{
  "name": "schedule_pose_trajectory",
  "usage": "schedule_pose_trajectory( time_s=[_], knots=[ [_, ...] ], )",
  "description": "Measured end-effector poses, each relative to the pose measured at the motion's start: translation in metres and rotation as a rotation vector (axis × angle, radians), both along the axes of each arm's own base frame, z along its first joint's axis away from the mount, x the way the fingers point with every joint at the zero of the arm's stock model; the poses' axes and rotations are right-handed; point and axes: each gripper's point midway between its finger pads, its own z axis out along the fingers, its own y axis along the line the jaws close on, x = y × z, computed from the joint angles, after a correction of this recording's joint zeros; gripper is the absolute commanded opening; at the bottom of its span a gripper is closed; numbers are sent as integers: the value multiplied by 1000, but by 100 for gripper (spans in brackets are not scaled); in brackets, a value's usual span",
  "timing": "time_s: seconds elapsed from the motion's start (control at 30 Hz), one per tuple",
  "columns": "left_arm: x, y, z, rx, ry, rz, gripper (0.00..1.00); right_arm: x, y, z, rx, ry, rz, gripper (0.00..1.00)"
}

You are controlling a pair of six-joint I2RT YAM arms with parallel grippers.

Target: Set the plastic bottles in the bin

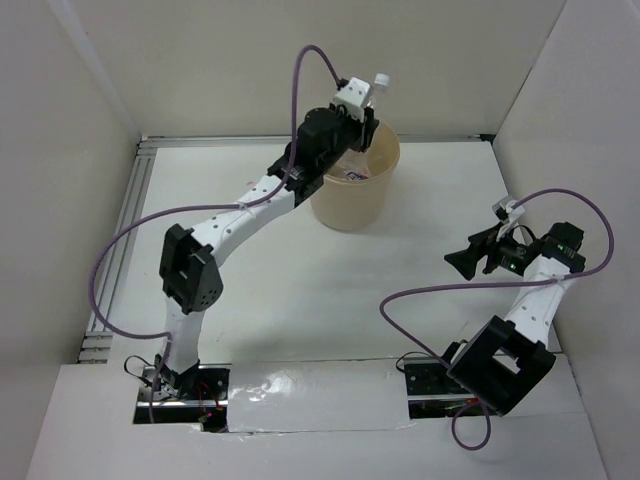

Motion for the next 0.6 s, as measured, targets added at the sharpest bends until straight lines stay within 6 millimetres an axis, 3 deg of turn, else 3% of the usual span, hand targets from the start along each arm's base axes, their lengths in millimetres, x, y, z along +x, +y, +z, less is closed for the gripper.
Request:
schedule_pose_trajectory(
  time_s=[0.03, 0.1, 0.13, 0.23, 0.3, 0.47, 0.6],
  knots=[
    [9, -2, -20, 26, 30, 9, 58, -1, 1, 0, -7, -6, 3, 100],
    [24, -4, -64, 89, 98, 24, 77, -3, 3, 1, -15, -12, 6, 100],
    [30, -3, -82, 112, 126, 36, 99, -4, 3, 1, -18, -13, 6, 100],
    [38, 2, -112, 156, 184, 54, 100, -5, 3, 0, -24, -10, 4, 100],
    [41, 6, -112, 156, 186, 64, 100, -5, 3, -2, -22, -3, 1, 100],
    [28, 6, -83, 126, 146, 45, 100, -8, 1, -7, -8, 36, -23, 100],
    [-27, 15, -54, 110, 120, -30, 100, -9, -4, -11, 7, 102, -77, 100]
  ],
)
